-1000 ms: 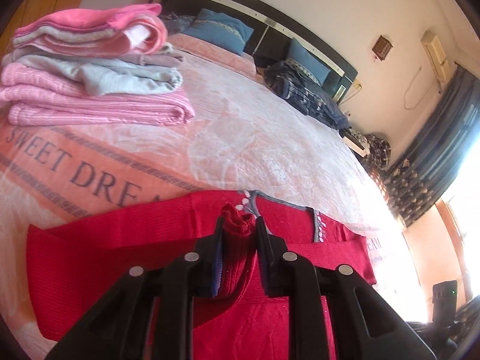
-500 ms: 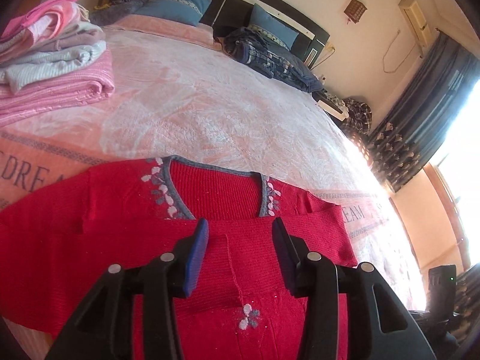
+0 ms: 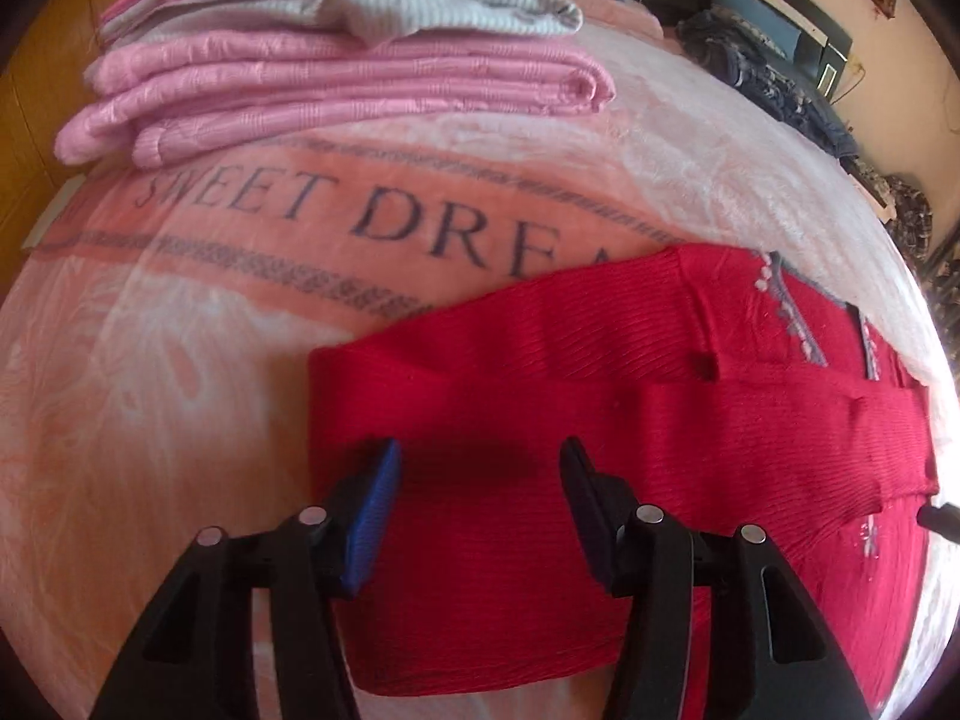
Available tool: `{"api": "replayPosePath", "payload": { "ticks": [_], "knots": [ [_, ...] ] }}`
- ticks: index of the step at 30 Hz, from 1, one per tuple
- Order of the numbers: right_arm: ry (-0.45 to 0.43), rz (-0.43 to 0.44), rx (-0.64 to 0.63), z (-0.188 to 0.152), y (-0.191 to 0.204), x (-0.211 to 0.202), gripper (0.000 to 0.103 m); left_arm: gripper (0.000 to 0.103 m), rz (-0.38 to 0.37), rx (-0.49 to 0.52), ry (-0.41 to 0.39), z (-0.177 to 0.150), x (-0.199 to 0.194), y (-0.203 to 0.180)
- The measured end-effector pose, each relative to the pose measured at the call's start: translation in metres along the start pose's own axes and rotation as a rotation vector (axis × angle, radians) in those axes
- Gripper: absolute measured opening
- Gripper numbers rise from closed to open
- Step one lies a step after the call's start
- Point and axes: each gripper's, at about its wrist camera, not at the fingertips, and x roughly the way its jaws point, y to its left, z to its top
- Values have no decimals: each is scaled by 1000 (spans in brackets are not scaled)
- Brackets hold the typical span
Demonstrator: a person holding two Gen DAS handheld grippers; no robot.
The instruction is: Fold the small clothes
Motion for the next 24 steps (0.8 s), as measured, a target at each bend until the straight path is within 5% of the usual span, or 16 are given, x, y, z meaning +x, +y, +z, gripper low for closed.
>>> {"api": "replayPosePath", "payload": {
  "ticks": [8,11,18,19,20,21,24],
  "knots": [
    [24,11,8,25,19,59,64,64,-82,-29,-131,3,-21,6],
    [6,63,19,29,15,56,47,65,-53,-75,-144,4,-19,14],
    [-3,63,31,25,12,61,44,67,14,-121,-163,8,-24,22],
    [-7,71,7,24,17,61,37,68,17,-130,-171,8,-27,23],
    [2,107,-3,24,19,63,16,68,18,-139,-177,9,-29,25],
    [18,146,7,23,20,65,7,68,19,-147,-180,10,-29,26],
    [7,129,-20,23,28,59,7,69,19,-161,-183,11,-29,29]
  ]
}}
